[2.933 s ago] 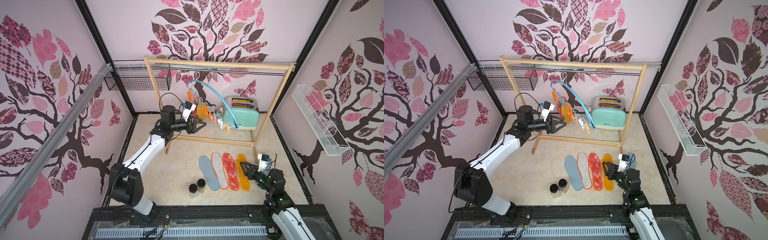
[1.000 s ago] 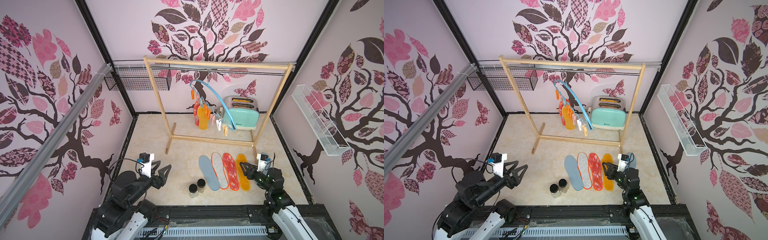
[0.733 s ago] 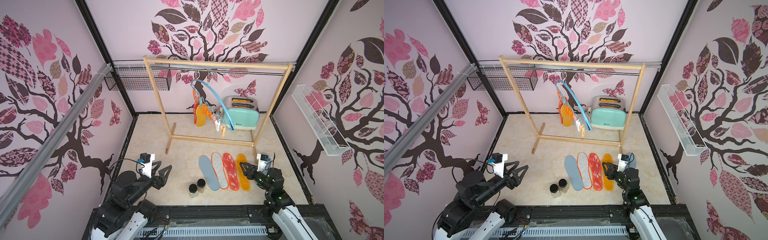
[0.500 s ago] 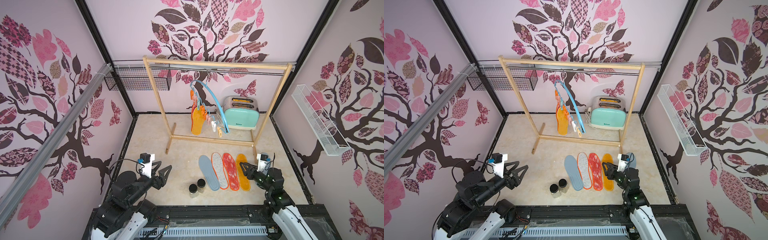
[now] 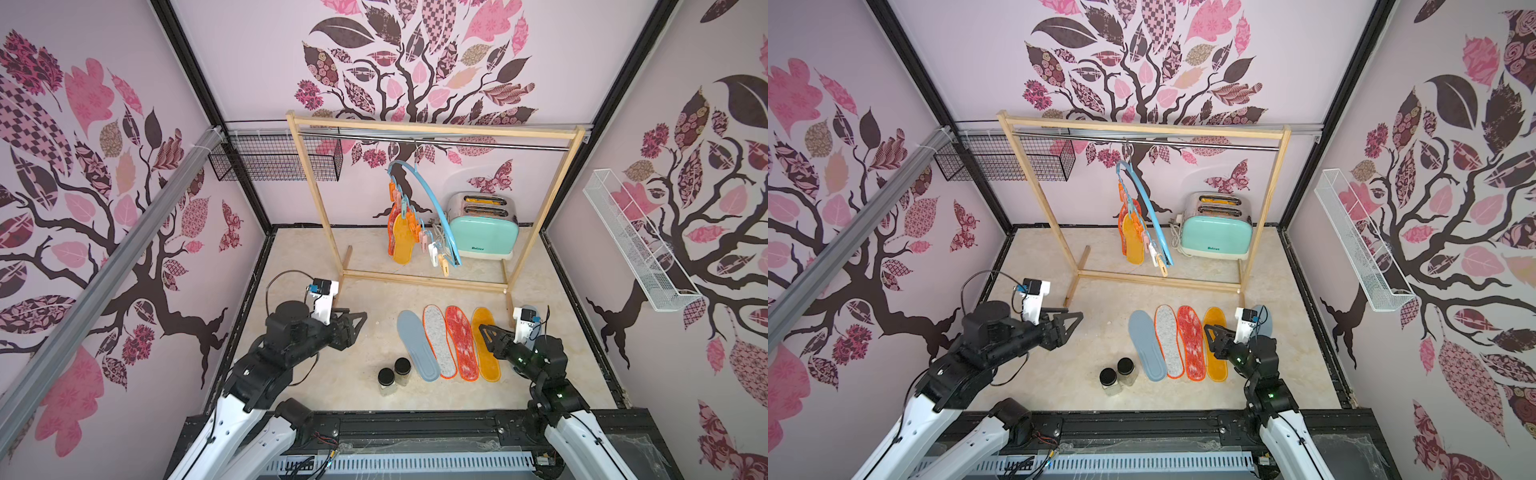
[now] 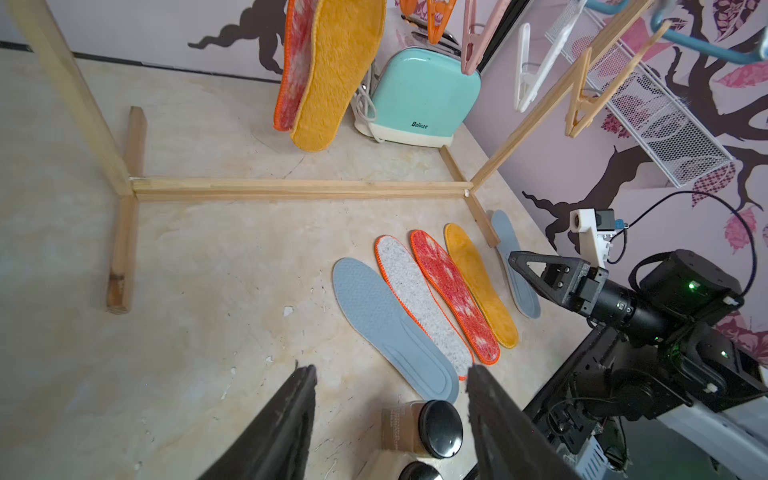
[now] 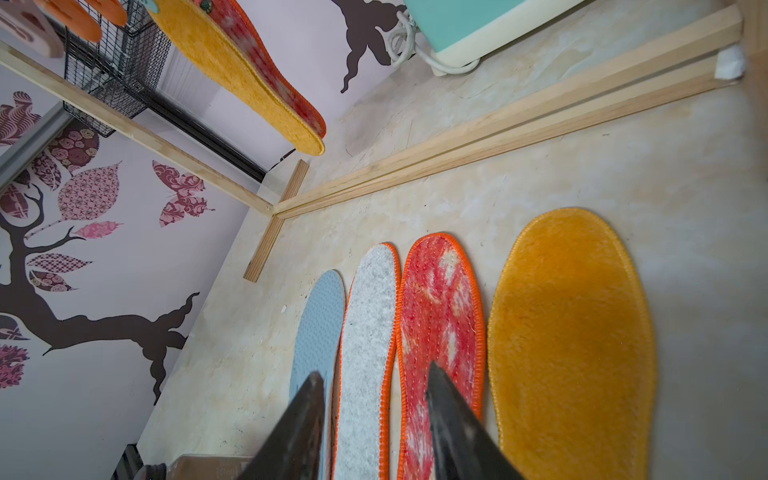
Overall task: Take the shoe insoles off the hanger
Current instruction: Remove the insole from the hanger.
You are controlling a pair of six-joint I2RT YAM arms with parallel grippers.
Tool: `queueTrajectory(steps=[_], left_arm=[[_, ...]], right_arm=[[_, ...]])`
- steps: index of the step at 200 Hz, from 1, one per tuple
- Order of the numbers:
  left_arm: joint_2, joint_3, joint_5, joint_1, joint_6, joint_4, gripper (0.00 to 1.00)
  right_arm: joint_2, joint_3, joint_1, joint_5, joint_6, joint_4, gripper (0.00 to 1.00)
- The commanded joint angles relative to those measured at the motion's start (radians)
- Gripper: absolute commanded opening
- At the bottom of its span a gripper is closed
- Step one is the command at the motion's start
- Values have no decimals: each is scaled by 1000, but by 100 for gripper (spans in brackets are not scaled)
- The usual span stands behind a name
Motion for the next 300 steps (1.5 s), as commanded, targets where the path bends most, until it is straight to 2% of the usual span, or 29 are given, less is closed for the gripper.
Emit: queueTrajectory(steps=[1,35,51,67,92,117,153,197,225,266,300], left_arm=[[99,-1,-1,-2,-48,265,62],[351,70,0,11,51,437,61],[459,120,98,64,83,490,61],[555,149,203,149,60,578,62],[695,202,290,235,70,681,61],[832,248,375,253,156,790,62],[1039,398,533,259,265,801,62],[1196,488,605,260,315,883,64],[1269,546,730,260,329,945,67],[1375,684,774,262,330,905,68],[1428,749,751,262,355,874,68]], right_arm=[[0,39,7,5,6,4,44],[5,37,7,12,7,10,44],[14,37,7,16,9,14,44],[26,38,8,22,11,17,44],[53,44,8,32,11,25,44],[82,45,10,38,10,41,44],[119,51,13,34,16,54,43],[148,50,17,33,29,74,43],[183,58,20,29,30,85,43],[226,57,24,17,39,112,43],[244,55,28,17,43,125,43]])
